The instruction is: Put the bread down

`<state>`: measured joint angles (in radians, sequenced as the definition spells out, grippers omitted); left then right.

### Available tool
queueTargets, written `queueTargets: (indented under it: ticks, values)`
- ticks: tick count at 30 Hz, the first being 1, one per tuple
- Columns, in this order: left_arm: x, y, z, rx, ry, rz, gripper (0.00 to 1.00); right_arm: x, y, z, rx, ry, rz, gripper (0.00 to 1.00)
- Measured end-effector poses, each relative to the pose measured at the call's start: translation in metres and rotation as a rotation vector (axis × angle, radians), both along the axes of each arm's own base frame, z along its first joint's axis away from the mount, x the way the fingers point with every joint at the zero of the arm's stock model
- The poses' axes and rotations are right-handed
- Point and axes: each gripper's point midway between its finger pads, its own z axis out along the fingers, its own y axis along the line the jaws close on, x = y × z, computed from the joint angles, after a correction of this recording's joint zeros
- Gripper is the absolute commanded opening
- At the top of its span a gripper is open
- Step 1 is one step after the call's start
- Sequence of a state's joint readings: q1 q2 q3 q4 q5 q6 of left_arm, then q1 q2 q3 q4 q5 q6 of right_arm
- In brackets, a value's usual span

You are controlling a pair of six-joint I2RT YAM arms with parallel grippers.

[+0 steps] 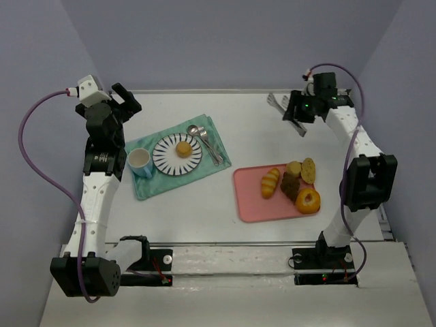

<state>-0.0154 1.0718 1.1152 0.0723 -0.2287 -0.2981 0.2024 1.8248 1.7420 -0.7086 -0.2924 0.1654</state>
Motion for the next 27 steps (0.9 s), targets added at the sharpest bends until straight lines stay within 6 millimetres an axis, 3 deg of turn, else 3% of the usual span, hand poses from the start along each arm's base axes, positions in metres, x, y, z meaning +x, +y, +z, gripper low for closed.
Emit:
queueTargets:
  ticks: [4,6,10,14,16,23,27]
  values:
    - [-0.001,0.002,-0.011,0.001,0.023,0.012,0.99,0.013,-0.132,-0.045,-0.079,0.028,-0.314,0.58]
    - [-0.001,0.003,-0.017,0.001,0.035,0.018,0.99,0.009,-0.166,-0.073,-0.124,0.065,-0.384,0.59]
    - [-0.002,0.007,-0.025,0.003,0.055,0.038,0.99,0.010,-0.183,-0.119,-0.192,0.127,-0.393,0.60]
    - [-0.003,0.009,-0.027,0.002,0.057,0.049,0.99,0.016,-0.191,-0.141,-0.238,0.140,-0.384,0.68]
    - [-0.003,0.009,-0.032,-0.002,0.069,0.051,0.99,0.016,-0.197,-0.148,-0.259,0.145,-0.378,0.75]
    - [-0.008,0.011,-0.061,-0.029,0.128,0.075,0.99,0.019,-0.211,-0.147,-0.318,0.117,-0.356,0.81]
    - [-0.017,0.013,-0.070,-0.044,0.140,0.091,0.99,0.020,-0.218,-0.146,-0.364,0.107,-0.355,1.00]
